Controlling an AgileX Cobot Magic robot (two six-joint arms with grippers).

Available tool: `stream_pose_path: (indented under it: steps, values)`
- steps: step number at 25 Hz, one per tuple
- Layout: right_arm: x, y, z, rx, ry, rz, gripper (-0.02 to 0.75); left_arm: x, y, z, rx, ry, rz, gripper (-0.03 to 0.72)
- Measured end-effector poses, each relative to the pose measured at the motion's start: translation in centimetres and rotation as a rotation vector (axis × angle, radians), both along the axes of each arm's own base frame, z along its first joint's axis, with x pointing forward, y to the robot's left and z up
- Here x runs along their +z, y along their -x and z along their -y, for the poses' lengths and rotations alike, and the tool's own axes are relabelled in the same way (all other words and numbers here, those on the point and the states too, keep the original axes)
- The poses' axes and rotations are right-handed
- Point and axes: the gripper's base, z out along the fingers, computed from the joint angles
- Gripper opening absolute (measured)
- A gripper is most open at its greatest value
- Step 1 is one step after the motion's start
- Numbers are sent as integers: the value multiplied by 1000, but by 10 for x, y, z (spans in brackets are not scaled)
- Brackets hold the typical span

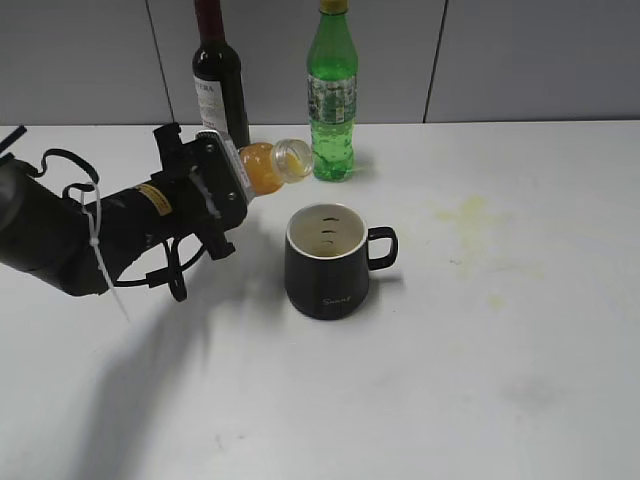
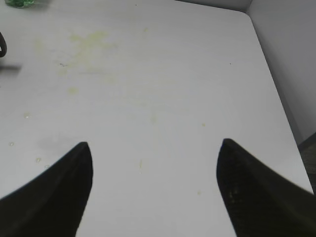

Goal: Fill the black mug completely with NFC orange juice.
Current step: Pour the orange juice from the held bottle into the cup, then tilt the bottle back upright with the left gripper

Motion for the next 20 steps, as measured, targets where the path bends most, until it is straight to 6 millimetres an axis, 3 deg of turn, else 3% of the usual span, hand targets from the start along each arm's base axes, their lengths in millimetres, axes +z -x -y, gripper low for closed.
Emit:
stream_pose_path:
  steps: [20]
  values:
    - [0, 0, 0, 0, 0, 0, 593, 1, 1, 2, -56, -90, 58, 469]
